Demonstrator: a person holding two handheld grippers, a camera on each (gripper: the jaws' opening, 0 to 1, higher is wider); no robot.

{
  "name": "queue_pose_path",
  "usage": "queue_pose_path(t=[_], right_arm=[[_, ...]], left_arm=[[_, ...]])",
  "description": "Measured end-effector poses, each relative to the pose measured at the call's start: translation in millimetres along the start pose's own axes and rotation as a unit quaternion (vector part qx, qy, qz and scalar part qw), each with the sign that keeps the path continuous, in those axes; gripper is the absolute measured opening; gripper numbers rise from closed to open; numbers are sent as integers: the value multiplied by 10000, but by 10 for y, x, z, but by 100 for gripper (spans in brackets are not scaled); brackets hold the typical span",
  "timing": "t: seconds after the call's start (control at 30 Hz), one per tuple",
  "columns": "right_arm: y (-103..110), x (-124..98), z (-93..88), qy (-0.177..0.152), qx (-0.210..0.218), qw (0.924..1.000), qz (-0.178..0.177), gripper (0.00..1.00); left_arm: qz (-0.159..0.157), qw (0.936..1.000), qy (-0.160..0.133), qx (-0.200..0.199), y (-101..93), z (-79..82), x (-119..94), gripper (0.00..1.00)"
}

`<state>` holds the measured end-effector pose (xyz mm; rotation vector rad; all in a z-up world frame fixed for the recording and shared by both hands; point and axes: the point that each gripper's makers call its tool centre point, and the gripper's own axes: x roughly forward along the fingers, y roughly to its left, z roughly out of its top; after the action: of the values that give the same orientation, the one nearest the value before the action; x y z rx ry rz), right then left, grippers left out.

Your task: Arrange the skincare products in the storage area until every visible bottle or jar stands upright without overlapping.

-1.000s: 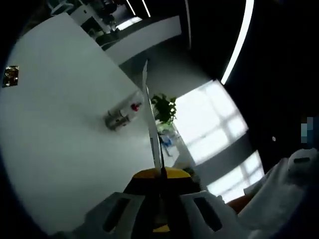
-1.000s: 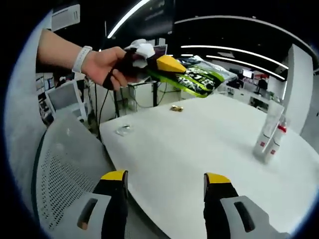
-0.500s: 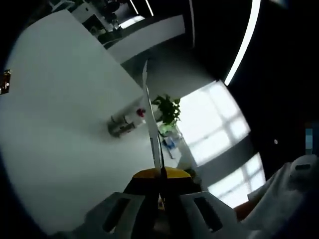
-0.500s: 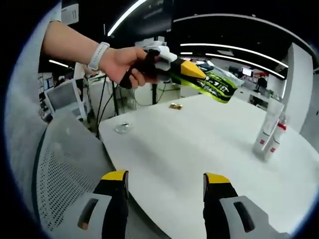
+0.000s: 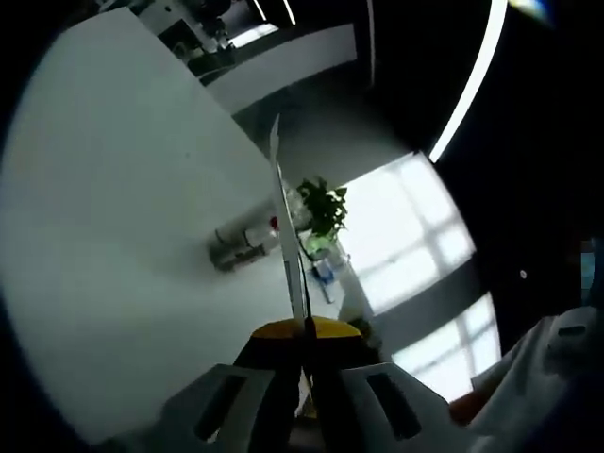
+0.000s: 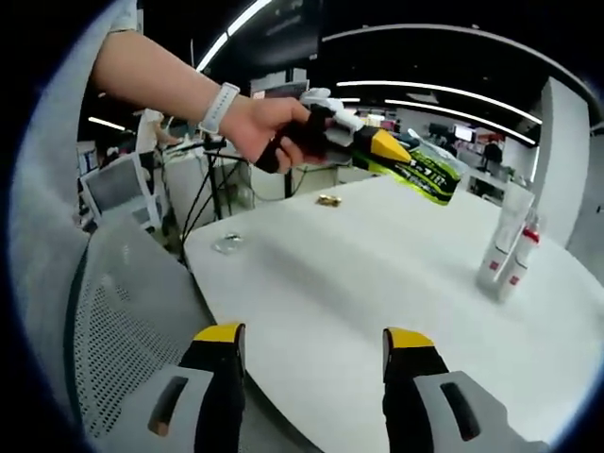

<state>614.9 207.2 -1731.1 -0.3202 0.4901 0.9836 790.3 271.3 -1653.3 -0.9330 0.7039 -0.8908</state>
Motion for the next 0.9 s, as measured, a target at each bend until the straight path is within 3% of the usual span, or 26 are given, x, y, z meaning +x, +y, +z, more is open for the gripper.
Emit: queue_pose_path(t=[0.57,0.9], right_arm=[[-1,8,-31,82,44,10000,14,55],[-21,10,-48,131,46,9999,-21,53]], left_arm=[[6,9996,-41,-262,261,131,215,0],[220,9991,97,-349,506,162,411,0]])
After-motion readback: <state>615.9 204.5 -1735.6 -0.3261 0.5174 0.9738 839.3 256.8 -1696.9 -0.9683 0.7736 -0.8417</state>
